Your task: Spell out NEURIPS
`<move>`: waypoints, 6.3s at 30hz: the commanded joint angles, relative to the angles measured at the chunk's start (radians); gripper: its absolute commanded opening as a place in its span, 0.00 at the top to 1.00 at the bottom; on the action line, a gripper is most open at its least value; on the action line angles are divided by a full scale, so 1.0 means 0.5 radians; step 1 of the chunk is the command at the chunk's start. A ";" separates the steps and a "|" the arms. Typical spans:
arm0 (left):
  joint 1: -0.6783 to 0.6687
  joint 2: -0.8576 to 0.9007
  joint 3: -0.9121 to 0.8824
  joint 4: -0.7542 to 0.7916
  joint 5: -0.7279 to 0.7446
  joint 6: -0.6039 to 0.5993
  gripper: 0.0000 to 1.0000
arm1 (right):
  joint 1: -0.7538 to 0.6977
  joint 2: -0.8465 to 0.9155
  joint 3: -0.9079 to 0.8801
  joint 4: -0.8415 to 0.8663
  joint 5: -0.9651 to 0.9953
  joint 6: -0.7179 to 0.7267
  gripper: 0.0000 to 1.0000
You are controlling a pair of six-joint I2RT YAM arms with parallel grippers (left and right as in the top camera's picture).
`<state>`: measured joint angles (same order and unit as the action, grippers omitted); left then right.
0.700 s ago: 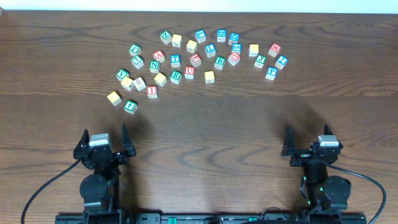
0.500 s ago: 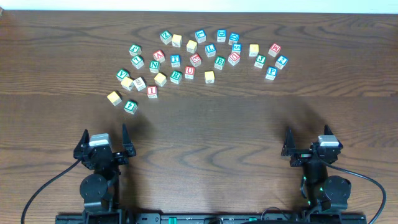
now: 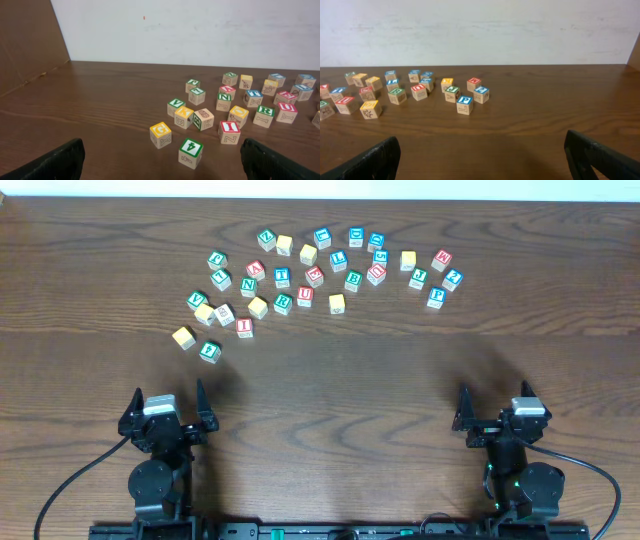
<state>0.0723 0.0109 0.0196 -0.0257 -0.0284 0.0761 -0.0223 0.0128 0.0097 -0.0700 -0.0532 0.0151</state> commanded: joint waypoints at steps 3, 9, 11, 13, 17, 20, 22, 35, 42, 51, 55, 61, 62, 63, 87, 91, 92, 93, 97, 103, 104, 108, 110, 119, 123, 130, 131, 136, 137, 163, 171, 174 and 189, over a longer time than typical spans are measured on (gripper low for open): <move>0.010 -0.011 -0.031 -0.090 -0.018 0.011 0.02 | -0.008 -0.008 -0.008 -0.001 -0.011 0.027 0.01; 0.010 -0.011 -0.031 -0.090 -0.018 0.011 0.02 | -0.008 -0.008 -0.008 -0.002 -0.011 0.027 0.01; 0.010 -0.011 -0.031 -0.090 -0.018 0.011 0.02 | -0.008 -0.008 -0.008 -0.002 -0.012 0.027 0.01; 0.010 -0.011 -0.031 -0.090 -0.018 0.011 0.02 | -0.008 -0.008 -0.008 -0.001 -0.011 0.027 0.01; 0.010 -0.011 -0.031 -0.090 -0.018 0.011 0.02 | -0.008 -0.008 -0.008 -0.001 -0.011 0.027 0.01; 0.010 -0.011 -0.031 -0.090 -0.018 0.011 0.02 | -0.008 -0.008 -0.008 -0.001 -0.011 0.027 0.01; 0.010 -0.011 -0.031 -0.090 -0.018 0.011 0.02 | -0.008 -0.008 -0.008 -0.002 -0.011 0.027 0.01; 0.010 -0.011 -0.031 -0.090 -0.018 0.011 0.02 | -0.008 -0.008 -0.008 -0.002 -0.011 0.027 0.01; 0.010 -0.011 -0.031 -0.090 -0.018 0.011 0.02 | -0.008 -0.008 -0.008 -0.002 -0.011 0.027 0.01; 0.010 -0.011 -0.031 -0.090 -0.018 0.011 0.02 | -0.008 -0.008 -0.008 -0.001 -0.011 0.027 0.01; 0.010 -0.011 -0.031 -0.090 -0.018 0.011 0.02 | -0.008 -0.008 -0.008 -0.001 -0.011 0.027 0.01; 0.010 -0.011 -0.031 -0.090 -0.018 0.012 0.02 | -0.008 -0.008 -0.008 -0.002 -0.011 0.027 0.01; 0.010 -0.011 -0.031 -0.090 -0.018 0.011 0.02 | -0.008 -0.008 -0.008 -0.001 -0.012 0.027 0.01; 0.010 -0.011 -0.031 -0.090 -0.018 0.011 0.02 | -0.008 -0.008 -0.008 -0.001 -0.011 0.027 0.01; 0.010 -0.011 -0.031 -0.090 -0.018 0.011 0.02 | -0.008 -0.008 -0.008 -0.001 -0.011 0.027 0.01; 0.010 -0.011 -0.031 -0.090 -0.018 0.011 0.02 | -0.008 -0.008 -0.008 -0.002 -0.011 0.027 0.01; 0.010 -0.011 -0.031 -0.090 -0.018 0.011 0.02 | -0.008 -0.008 -0.008 -0.001 -0.011 0.027 0.01; 0.010 -0.011 -0.031 -0.090 -0.018 0.011 0.02 | -0.008 -0.008 -0.008 -0.002 -0.011 0.027 0.01; 0.010 -0.011 -0.031 -0.090 -0.018 0.011 0.02 | -0.008 -0.008 -0.008 -0.001 -0.011 0.027 0.01; 0.010 -0.011 -0.031 -0.090 -0.018 0.011 0.02 | -0.008 -0.008 -0.008 -0.001 -0.011 0.027 0.01; 0.010 -0.011 -0.031 -0.090 -0.018 0.011 0.02 | -0.008 -0.008 -0.008 -0.001 -0.011 0.027 0.01; 0.010 -0.011 -0.031 -0.090 -0.018 0.011 0.02 | -0.008 -0.008 -0.008 -0.001 -0.011 0.027 0.01; 0.010 -0.011 -0.031 -0.090 -0.018 0.011 0.02 | -0.008 -0.008 -0.008 -0.001 -0.011 0.027 0.01; 0.010 -0.011 -0.031 -0.090 -0.018 0.011 0.02 | -0.008 -0.008 -0.008 -0.001 -0.011 0.027 0.01; 0.010 -0.011 -0.031 -0.089 -0.018 0.011 0.02 | -0.008 -0.008 -0.008 -0.002 -0.011 0.027 0.01; 0.010 -0.011 -0.031 -0.089 -0.018 0.011 0.02 | -0.008 -0.008 -0.008 -0.002 -0.011 0.027 0.01; 0.010 -0.011 -0.031 -0.089 -0.018 0.011 0.02 | -0.008 -0.008 -0.008 -0.001 -0.011 0.027 0.01; 0.010 -0.011 -0.031 -0.090 -0.018 0.011 0.02 | -0.008 -0.008 -0.008 -0.002 -0.011 0.027 0.01; 0.010 -0.011 -0.031 -0.090 -0.018 0.011 0.02 | -0.008 -0.008 -0.008 -0.001 -0.011 0.027 0.01; 0.010 -0.011 -0.031 -0.089 -0.018 -0.095 0.02 | -0.008 -0.008 -0.008 -0.001 -0.011 0.027 0.01; 0.010 -0.011 -0.031 -0.089 -0.018 -0.095 0.02 | -0.008 -0.008 -0.008 0.014 0.070 0.027 0.01; 0.010 -0.011 -0.031 -0.089 -0.018 -0.095 0.02 | -0.008 -0.008 -0.008 0.014 0.105 0.027 0.01; 0.010 -0.009 -0.031 -0.090 -0.018 -0.095 0.02 | -0.008 -0.008 -0.008 0.013 0.252 0.027 0.01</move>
<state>0.0723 0.0109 0.0196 -0.0261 -0.0284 0.0406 -0.0223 0.0128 0.0097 -0.0631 0.0570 0.0154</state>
